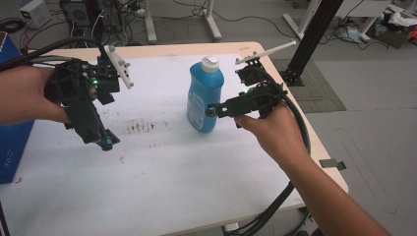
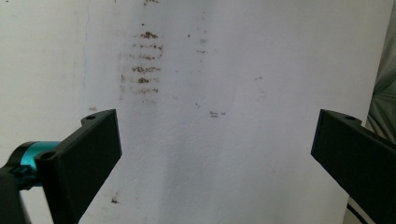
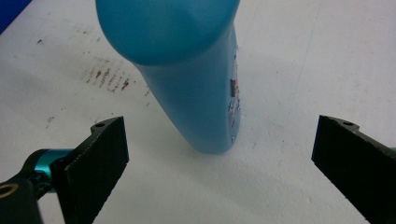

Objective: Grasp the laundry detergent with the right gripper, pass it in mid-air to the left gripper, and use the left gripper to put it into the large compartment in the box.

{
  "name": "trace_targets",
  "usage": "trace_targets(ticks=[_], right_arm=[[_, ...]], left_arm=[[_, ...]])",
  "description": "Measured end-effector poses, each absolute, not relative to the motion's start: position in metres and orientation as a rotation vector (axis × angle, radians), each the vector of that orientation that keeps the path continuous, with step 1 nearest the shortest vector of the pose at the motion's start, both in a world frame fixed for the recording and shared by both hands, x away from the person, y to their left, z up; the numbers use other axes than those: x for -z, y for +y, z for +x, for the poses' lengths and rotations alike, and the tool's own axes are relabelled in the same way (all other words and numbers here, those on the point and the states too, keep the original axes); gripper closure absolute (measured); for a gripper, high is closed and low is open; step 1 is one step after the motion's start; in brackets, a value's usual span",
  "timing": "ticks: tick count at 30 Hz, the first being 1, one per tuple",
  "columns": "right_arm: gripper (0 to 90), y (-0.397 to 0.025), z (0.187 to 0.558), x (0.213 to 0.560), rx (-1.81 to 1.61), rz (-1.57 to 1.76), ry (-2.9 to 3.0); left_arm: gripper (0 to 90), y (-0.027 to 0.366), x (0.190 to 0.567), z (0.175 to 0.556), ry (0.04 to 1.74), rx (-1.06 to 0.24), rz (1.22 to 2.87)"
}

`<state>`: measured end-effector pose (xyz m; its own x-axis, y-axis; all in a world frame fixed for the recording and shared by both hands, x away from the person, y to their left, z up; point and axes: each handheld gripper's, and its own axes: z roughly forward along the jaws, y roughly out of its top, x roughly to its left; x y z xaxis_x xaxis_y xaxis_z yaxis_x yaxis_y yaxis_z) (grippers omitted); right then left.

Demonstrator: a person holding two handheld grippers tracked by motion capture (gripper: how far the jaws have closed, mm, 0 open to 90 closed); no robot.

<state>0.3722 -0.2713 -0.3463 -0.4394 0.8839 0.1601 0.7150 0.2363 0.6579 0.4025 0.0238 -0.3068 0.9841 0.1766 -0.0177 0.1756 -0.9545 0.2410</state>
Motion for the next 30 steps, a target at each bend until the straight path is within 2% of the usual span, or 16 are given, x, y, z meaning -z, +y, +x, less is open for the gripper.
trace_targets(ticks=[17, 30], right_arm=[[3.1, -0.265, 0.362, 0.356, -1.128, 1.458, 2.145], [3.2, -0.258, 0.367, 0.364, -1.143, 1.429, 2.135]], left_arm=[[1.7, 0.026, 0.308, 0.404, 0.271, 0.003, 2.89], [1.6, 0.027, 0.309, 0.405, 0.273, 0.01, 2.89]])
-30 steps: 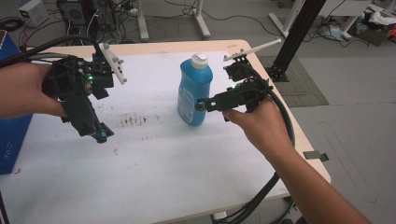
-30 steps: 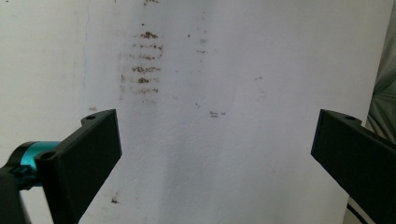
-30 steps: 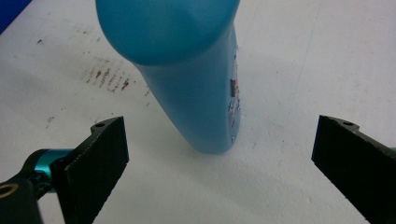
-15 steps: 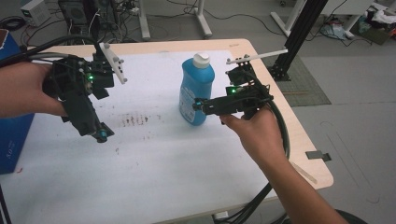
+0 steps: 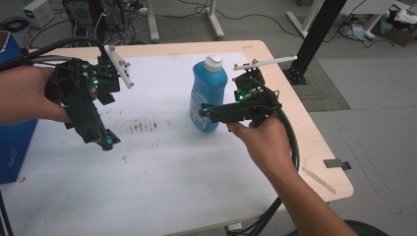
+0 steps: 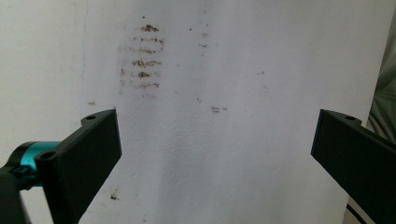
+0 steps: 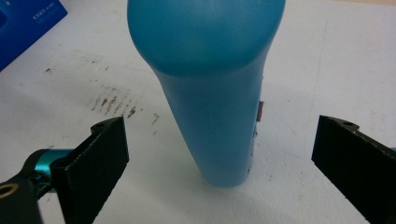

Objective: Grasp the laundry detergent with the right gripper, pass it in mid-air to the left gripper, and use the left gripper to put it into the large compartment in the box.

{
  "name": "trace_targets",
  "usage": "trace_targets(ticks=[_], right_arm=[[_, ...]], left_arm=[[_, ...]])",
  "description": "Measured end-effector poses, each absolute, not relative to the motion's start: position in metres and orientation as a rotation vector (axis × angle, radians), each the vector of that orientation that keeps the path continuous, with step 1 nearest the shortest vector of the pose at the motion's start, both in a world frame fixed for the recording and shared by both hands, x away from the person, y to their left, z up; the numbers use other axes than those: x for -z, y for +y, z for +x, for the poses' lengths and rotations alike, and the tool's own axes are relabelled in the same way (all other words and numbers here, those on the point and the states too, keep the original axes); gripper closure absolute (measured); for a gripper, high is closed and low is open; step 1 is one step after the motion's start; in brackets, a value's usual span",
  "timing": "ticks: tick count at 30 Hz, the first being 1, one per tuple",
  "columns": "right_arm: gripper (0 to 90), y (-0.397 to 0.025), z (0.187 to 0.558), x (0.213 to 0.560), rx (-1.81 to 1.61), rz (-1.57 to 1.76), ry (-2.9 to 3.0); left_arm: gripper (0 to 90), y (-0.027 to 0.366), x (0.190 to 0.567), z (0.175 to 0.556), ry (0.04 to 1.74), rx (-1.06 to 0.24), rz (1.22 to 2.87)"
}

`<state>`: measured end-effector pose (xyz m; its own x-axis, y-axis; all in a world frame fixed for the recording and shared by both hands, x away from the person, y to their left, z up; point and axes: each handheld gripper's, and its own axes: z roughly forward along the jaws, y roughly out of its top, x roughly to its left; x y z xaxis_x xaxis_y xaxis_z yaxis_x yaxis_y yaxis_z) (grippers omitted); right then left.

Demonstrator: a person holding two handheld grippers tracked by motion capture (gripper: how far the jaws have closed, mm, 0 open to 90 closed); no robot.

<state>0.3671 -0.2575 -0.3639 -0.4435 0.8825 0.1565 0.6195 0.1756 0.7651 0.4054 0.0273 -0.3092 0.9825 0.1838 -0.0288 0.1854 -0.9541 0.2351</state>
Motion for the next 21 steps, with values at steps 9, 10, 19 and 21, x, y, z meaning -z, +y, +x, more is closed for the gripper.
trace_targets(ticks=[9, 10, 19, 21], right_arm=[[3.2, -0.252, 0.374, 0.376, -1.197, 1.412, 2.088], [3.2, -0.251, 0.374, 0.377, -1.204, 1.404, 2.085], [3.2, -0.247, 0.379, 0.385, -1.227, 1.396, 2.058], [3.2, -0.247, 0.38, 0.386, -1.234, 1.395, 2.046]], left_arm=[[1.6, 0.029, 0.31, 0.406, 0.28, 0.013, 2.891], [1.6, 0.029, 0.31, 0.406, 0.281, 0.013, 2.892], [1.6, 0.03, 0.31, 0.407, 0.285, 0.01, 2.888], [1.6, 0.03, 0.31, 0.407, 0.286, 0.009, 2.884]])
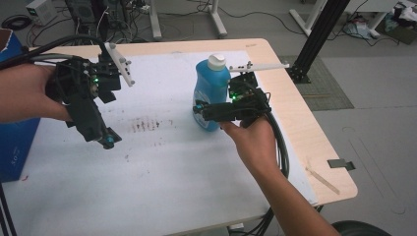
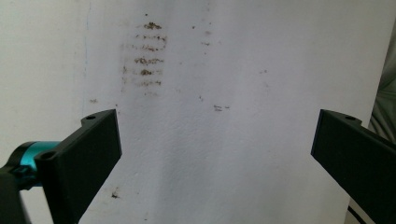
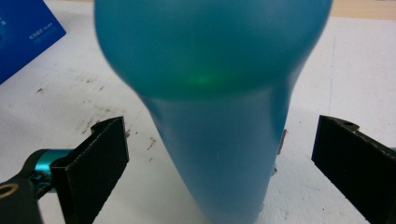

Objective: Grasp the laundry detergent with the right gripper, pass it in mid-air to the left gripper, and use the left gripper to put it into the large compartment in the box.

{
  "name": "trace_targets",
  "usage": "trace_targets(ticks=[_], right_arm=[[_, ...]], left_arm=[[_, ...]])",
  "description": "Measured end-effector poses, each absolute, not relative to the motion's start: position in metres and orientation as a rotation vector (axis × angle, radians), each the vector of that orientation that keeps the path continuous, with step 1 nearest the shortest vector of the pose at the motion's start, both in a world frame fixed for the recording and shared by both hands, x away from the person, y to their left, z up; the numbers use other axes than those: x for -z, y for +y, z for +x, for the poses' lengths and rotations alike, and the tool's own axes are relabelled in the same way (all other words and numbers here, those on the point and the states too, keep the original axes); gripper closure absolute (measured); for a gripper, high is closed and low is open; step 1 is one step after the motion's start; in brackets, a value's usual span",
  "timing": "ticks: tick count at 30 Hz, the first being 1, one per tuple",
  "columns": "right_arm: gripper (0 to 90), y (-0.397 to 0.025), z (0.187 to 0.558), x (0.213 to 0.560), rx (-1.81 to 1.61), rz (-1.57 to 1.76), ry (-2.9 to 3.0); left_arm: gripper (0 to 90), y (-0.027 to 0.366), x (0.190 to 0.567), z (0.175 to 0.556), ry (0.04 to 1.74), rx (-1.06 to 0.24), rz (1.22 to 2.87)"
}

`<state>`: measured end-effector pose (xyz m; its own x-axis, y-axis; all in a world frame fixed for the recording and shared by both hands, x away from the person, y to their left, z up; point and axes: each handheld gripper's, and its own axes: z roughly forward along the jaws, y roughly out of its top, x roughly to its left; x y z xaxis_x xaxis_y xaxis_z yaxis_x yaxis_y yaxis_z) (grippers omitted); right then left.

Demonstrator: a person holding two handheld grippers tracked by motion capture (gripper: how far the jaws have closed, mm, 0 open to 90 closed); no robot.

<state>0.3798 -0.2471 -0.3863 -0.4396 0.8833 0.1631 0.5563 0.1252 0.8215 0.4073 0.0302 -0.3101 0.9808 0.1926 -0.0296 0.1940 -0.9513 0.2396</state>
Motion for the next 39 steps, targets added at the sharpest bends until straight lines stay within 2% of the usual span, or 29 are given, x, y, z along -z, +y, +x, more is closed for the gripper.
trace_targets(ticks=[16, 17, 19, 28, 31, 39], right_arm=[[5.6, -0.242, 0.384, 0.396, -1.254, 1.376, 1.99], [7.0, -0.242, 0.384, 0.396, -1.255, 1.376, 1.986], [16.6, -0.243, 0.383, 0.398, -1.285, 1.354, 1.979], [16.7, -0.242, 0.385, 0.4, -1.277, 1.36, 1.961], [23.6, -0.241, 0.386, 0.401, -1.284, 1.352, 1.965], [26.7, -0.24, 0.386, 0.402, -1.278, 1.344, 1.948]], left_arm=[[1.6, 0.032, 0.311, 0.409, 0.292, 0.012, 2.886], [1.7, 0.032, 0.311, 0.409, 0.292, 0.013, 2.886], [1.6, 0.032, 0.312, 0.409, 0.29, 0.015, 2.886], [1.6, 0.032, 0.312, 0.409, 0.287, 0.014, 2.887], [1.6, 0.032, 0.312, 0.409, 0.294, 0.016, 2.883], [1.6, 0.032, 0.313, 0.409, 0.294, 0.017, 2.885]])
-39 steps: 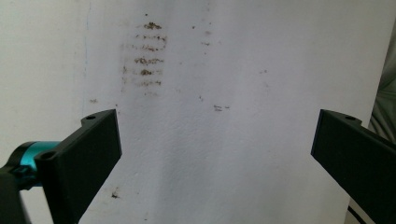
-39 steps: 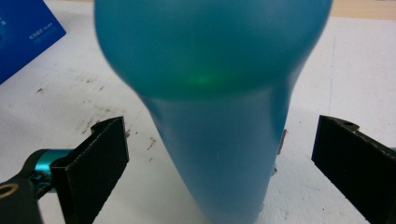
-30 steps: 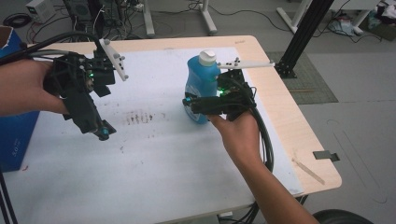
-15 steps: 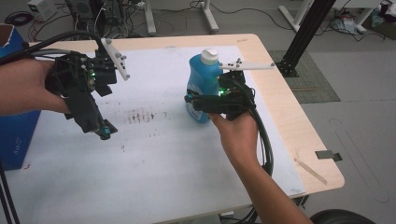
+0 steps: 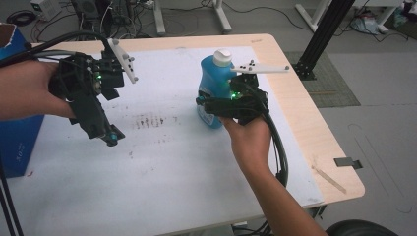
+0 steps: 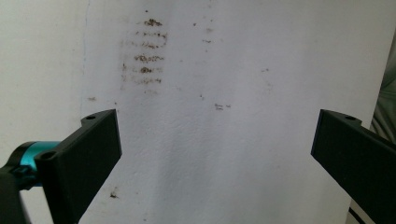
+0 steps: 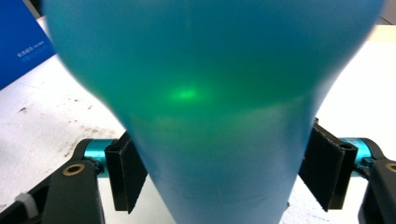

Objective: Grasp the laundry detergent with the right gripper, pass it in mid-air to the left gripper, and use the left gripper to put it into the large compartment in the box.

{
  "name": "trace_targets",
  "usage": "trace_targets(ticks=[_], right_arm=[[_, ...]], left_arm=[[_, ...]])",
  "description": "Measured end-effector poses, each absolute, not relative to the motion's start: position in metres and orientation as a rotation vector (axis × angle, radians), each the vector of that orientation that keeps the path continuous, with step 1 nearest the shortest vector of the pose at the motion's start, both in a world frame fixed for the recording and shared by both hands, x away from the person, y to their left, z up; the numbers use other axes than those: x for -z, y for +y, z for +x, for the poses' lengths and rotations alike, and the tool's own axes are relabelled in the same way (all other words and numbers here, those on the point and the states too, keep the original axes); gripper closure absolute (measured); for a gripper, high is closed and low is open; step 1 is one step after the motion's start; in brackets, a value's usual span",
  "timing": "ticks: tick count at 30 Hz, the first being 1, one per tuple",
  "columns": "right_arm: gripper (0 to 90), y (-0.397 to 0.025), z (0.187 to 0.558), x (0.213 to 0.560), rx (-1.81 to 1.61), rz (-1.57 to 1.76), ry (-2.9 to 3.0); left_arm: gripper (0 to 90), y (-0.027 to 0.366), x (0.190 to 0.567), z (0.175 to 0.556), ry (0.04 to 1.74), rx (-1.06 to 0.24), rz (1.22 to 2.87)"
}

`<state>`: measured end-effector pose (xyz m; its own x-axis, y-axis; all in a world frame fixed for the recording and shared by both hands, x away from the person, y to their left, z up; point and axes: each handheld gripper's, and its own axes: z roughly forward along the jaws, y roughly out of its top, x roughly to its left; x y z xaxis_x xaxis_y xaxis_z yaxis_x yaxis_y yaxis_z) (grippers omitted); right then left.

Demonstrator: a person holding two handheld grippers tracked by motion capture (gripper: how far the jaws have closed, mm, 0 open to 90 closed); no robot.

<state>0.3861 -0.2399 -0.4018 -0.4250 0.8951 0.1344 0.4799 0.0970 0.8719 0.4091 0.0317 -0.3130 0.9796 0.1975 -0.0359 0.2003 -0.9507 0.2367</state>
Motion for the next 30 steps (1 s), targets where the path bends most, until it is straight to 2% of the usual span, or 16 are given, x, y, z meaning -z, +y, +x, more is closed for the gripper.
trace_targets(ticks=[5, 7, 15, 30], right_arm=[[29.2, -0.2393, 0.3869, 0.4027, -1.267, 1.345, 1.942], [33.9, -0.2391, 0.387, 0.4031, -1.262, 1.336, 1.94], [40.1, -0.2377, 0.3862, 0.4037, -1.259, 1.32, 1.928], [45.7, -0.2361, 0.3828, 0.4019, -1.213, 1.257, 1.91]], left_arm=[[1.7, 0.0317, 0.3131, 0.4095, 0.292, 0.021, 2.886], [1.6, 0.0318, 0.3133, 0.4097, 0.293, 0.021, 2.885], [1.6, 0.0327, 0.3137, 0.4104, 0.291, 0.024, 2.887], [1.6, 0.033, 0.3145, 0.4107, 0.295, 0.024, 2.882]])
